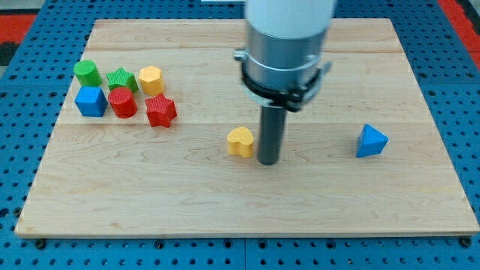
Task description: Slide the yellow heart in between the red star and the yellow hexagon
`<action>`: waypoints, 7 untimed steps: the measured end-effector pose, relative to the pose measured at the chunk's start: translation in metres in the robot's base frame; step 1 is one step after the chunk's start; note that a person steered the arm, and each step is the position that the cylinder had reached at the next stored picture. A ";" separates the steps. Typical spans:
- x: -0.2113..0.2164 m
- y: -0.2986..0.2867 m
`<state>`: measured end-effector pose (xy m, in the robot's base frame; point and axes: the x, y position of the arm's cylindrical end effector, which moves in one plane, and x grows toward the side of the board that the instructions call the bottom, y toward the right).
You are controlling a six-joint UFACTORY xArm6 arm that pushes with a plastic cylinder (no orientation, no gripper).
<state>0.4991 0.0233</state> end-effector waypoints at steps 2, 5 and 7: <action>-0.035 -0.021; -0.047 -0.106; -0.082 -0.106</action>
<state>0.4175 -0.0823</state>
